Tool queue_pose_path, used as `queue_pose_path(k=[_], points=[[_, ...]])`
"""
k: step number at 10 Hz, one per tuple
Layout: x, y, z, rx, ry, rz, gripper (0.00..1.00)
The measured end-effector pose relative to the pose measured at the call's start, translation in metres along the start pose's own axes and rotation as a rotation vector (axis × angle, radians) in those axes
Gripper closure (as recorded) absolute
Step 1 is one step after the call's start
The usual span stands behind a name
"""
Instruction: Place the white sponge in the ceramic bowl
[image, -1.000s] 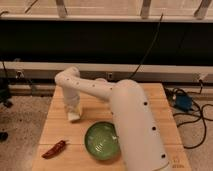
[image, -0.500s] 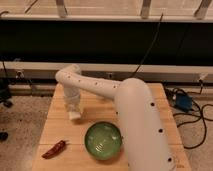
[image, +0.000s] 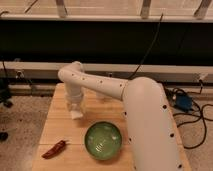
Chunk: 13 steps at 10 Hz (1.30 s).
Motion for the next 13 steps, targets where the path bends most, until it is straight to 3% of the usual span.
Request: queue_pose_path(k=[6, 13], points=[[-0.018, 0.049, -0.022, 0.024, 0.013, 0.016, 1.00], [-0.032, 0.084, -0.027, 0.069, 0.007, 0.023, 1.00]])
